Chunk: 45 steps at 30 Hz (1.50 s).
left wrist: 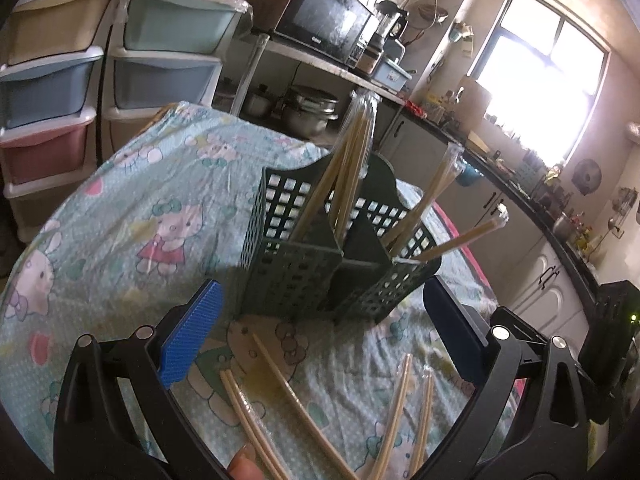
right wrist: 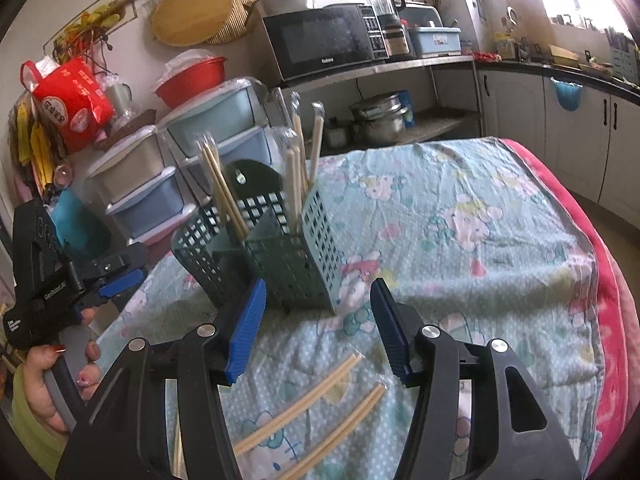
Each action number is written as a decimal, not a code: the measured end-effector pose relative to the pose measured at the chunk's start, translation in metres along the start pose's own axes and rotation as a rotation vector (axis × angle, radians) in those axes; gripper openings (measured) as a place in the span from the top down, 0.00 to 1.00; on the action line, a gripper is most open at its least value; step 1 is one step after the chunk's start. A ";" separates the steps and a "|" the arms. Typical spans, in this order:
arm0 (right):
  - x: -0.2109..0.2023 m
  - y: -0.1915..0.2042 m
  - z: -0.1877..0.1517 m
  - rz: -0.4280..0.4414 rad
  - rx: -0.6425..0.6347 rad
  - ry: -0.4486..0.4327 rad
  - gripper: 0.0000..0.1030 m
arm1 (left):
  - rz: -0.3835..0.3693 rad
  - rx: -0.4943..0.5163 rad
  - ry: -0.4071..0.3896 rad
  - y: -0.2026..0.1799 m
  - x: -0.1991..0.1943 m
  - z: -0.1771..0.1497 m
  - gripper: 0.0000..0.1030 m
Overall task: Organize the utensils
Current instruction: 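Move both grippers back from the caddy toward the remaining chopsticks, then close the left gripper on wrapped chopsticks while the right gripper grasps another wrapped chopstick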
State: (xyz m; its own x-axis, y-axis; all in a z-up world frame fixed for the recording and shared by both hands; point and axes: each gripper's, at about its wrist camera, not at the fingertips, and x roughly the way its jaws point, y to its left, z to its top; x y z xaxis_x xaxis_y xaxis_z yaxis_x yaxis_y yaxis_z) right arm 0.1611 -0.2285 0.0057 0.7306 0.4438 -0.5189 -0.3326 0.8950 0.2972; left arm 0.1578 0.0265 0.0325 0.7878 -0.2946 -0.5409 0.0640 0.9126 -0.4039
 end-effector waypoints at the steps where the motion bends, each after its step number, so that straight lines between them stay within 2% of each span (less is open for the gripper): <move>1: 0.000 -0.001 -0.002 0.000 0.002 0.007 0.49 | 0.003 -0.001 0.008 0.001 0.001 -0.002 0.10; 12: 0.006 -0.004 -0.019 -0.007 0.004 0.059 0.49 | 0.035 -0.024 0.075 0.019 0.011 -0.024 0.11; 21: 0.026 0.002 -0.035 0.016 0.012 0.146 0.49 | 0.069 -0.035 0.136 0.035 0.020 -0.041 0.11; 26: 0.039 0.004 -0.044 0.025 0.021 0.201 0.49 | 0.073 -0.050 0.189 0.043 0.028 -0.055 0.21; 34: 0.053 0.005 -0.052 0.022 0.036 0.256 0.49 | 0.061 -0.048 0.254 0.046 0.036 -0.070 0.45; 38: 0.056 0.004 -0.053 0.017 0.040 0.266 0.50 | 0.058 -0.055 0.273 0.048 0.039 -0.074 0.51; 45: 0.068 0.002 -0.053 -0.004 0.039 0.301 0.50 | 0.065 -0.069 0.286 0.055 0.049 -0.070 0.56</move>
State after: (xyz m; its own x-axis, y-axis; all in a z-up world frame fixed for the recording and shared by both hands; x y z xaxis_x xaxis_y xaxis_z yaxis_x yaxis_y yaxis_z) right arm 0.1785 -0.1945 -0.0714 0.5208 0.4385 -0.7325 -0.3024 0.8971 0.3220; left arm 0.1566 0.0426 -0.0682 0.5834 -0.3134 -0.7493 -0.0305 0.9135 -0.4058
